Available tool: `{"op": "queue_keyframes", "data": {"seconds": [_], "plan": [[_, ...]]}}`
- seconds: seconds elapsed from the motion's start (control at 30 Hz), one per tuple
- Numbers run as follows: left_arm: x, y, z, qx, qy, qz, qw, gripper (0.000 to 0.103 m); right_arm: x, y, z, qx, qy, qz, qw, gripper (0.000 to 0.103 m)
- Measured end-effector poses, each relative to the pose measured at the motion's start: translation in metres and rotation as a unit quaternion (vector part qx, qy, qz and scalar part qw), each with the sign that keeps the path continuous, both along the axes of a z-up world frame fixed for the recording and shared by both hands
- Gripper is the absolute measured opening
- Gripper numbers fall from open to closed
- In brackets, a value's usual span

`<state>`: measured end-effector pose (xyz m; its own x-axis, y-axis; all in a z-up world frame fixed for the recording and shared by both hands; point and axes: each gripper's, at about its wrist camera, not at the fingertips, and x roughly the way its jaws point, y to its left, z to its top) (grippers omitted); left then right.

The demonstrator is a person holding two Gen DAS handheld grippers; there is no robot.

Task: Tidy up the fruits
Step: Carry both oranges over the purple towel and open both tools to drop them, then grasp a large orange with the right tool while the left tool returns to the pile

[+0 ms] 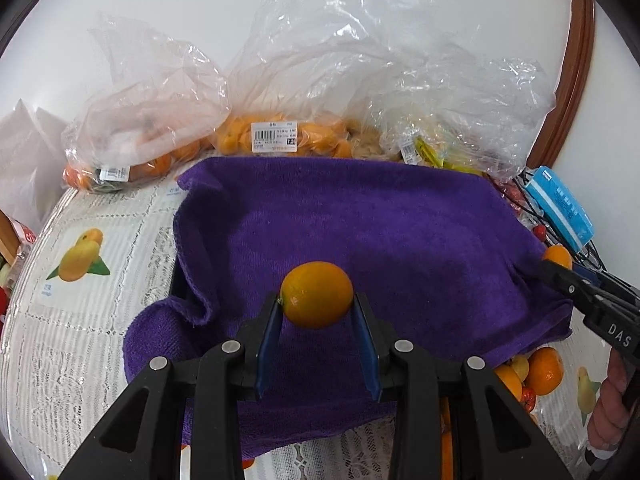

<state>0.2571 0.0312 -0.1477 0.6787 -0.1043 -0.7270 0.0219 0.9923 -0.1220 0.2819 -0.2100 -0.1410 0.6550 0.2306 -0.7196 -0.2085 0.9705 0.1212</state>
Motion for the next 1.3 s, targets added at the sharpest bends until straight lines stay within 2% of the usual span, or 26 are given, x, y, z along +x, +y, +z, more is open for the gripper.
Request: {"op": "queue_keyframes", "data": {"seconds": [0.17,0.53,0.7,0.77,0.83,0.9,0.97,1.13,1.3], "plan": [[0.002,-0.001,-0.004,-0.001,0.004,-0.001,1.0000,0.034,0.000,0.009,-0.006,-0.024,-0.001,0.004,1.000,0.034],[0.005,-0.003,-0.009,-0.001,0.016,-0.002,0.9999,0.034,0.004,0.008,-0.012,-0.024,0.011,0.001,1.000,0.034],[0.005,-0.007,-0.009,0.002,0.017,-0.007,0.9998,0.034,0.001,0.008,-0.008,-0.035,-0.002,-0.004,0.999,0.050],[0.004,-0.009,-0.007,0.005,0.013,-0.008,0.9999,0.035,-0.001,0.007,-0.004,-0.029,-0.007,-0.006,1.000,0.063],[0.002,-0.009,-0.004,0.006,0.011,-0.008,0.9999,0.049,-0.003,0.006,0.001,-0.028,-0.017,-0.010,0.999,0.071],[0.000,-0.009,-0.001,0.006,0.005,-0.004,1.0000,0.057,-0.006,0.006,0.005,-0.031,-0.029,-0.014,0.999,0.077],[-0.003,-0.009,0.004,0.008,-0.003,-0.004,1.0000,0.058,-0.008,0.006,0.010,-0.035,-0.036,-0.017,0.999,0.083],[-0.012,-0.012,0.019,0.009,-0.014,-0.003,0.9999,0.058,-0.016,0.004,0.019,-0.034,-0.058,-0.035,0.997,0.086],[-0.026,-0.018,0.033,0.015,-0.031,-0.011,0.9994,0.059,-0.027,0.004,0.027,-0.028,-0.061,-0.035,0.997,0.086]]}}
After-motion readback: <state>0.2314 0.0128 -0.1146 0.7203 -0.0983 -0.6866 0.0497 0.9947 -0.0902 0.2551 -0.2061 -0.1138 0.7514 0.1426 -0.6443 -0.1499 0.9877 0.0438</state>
